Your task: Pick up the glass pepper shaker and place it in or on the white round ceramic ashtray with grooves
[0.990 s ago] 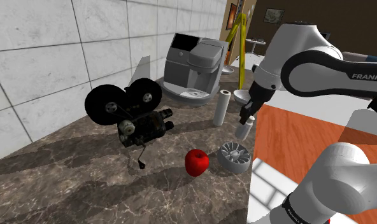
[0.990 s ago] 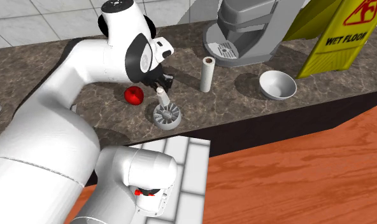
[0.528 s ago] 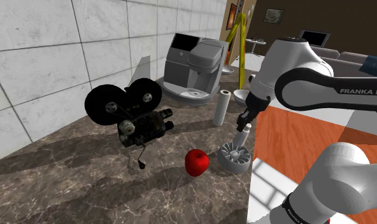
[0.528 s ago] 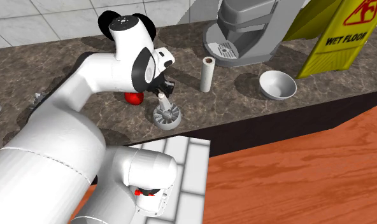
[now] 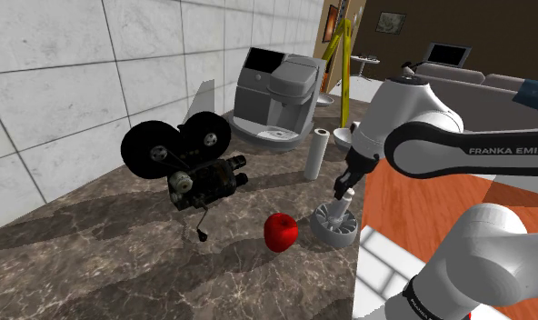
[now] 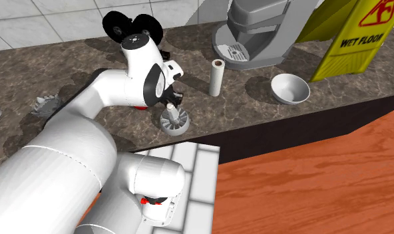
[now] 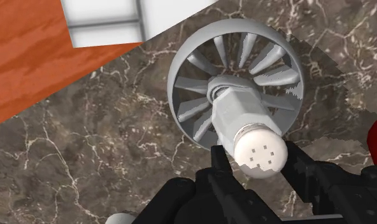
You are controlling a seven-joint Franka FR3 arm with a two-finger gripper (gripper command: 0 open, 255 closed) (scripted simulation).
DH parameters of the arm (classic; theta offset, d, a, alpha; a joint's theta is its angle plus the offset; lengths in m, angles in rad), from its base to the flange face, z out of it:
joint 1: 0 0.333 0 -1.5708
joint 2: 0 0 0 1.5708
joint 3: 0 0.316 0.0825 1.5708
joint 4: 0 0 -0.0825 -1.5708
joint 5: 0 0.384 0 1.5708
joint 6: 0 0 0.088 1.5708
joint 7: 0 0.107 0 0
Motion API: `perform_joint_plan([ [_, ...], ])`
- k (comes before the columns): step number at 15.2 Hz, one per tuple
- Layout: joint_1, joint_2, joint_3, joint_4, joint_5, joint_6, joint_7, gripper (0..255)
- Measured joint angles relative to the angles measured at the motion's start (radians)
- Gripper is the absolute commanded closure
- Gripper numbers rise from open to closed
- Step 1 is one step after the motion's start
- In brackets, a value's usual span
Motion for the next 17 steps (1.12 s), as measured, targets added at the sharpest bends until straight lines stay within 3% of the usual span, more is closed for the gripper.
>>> perform_joint_plan([
  [7, -0.001, 0.011, 0.0, -0.014, -0.001, 0.026, 0.001, 255],
  [8, -0.001, 0.011, 0.0, -0.014, -0.001, 0.026, 0.001, 0],
  [14, -0.001, 0.011, 0.0, -0.014, -0.001, 0.026, 0.001, 0],
  [17, 0.006, -0.025, 0.004, 0.042, 0.006, -0.065, 0.003, 0],
])
